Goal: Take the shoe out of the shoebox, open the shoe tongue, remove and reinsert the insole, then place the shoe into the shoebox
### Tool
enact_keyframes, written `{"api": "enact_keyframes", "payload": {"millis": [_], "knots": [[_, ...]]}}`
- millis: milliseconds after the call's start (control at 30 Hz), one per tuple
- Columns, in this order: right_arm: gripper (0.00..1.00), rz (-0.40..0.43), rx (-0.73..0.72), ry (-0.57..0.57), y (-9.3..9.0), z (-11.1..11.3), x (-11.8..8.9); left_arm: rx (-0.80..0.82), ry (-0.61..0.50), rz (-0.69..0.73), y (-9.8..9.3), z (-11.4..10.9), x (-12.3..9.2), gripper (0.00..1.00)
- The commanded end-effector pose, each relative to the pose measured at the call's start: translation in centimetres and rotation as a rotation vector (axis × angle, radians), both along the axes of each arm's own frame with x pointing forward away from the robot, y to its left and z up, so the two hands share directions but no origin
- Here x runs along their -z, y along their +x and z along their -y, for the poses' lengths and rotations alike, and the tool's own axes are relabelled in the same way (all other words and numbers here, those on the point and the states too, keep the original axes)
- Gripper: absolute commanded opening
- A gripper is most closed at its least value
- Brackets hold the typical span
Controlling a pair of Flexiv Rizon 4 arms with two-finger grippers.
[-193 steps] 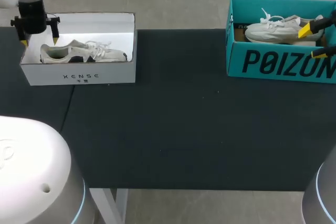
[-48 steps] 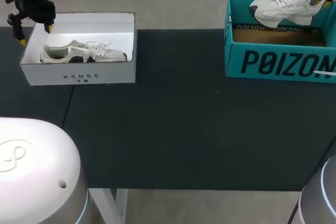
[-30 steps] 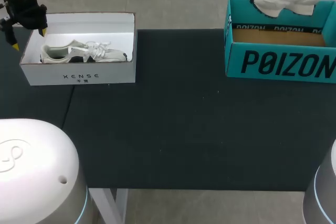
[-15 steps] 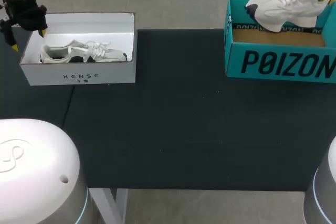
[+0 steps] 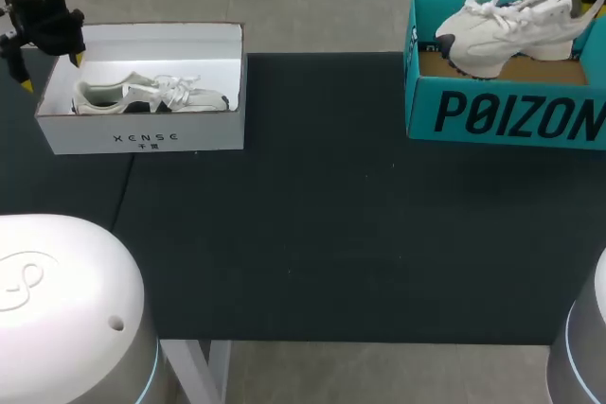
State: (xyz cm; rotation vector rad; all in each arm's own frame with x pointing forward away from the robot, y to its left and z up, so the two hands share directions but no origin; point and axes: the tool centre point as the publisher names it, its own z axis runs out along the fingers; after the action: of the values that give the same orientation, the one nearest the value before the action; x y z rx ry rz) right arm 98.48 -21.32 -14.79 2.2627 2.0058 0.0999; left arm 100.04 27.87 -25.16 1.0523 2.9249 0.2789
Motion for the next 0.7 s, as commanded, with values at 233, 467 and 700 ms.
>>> {"api": "enact_keyframes", "payload": {"millis": [233,467,700], "knots": [[0.0,0.127,0.173,-0.205,-6.2,-8.9,0.5,0.001,-0.001,0.001,-0.1,-0.1,0.0,1.0],[0.0,0.096,0.303,-0.159,-9.8,-12.3,2.8,0.001,-0.001,0.001,-0.1,-0.1,0.0,1.0],[0.0,0.054,0.383,-0.188,-13.7,-15.5,4.8,0.001,-0.001,0.001,-0.1,-0.1,0.0,1.0]]}}
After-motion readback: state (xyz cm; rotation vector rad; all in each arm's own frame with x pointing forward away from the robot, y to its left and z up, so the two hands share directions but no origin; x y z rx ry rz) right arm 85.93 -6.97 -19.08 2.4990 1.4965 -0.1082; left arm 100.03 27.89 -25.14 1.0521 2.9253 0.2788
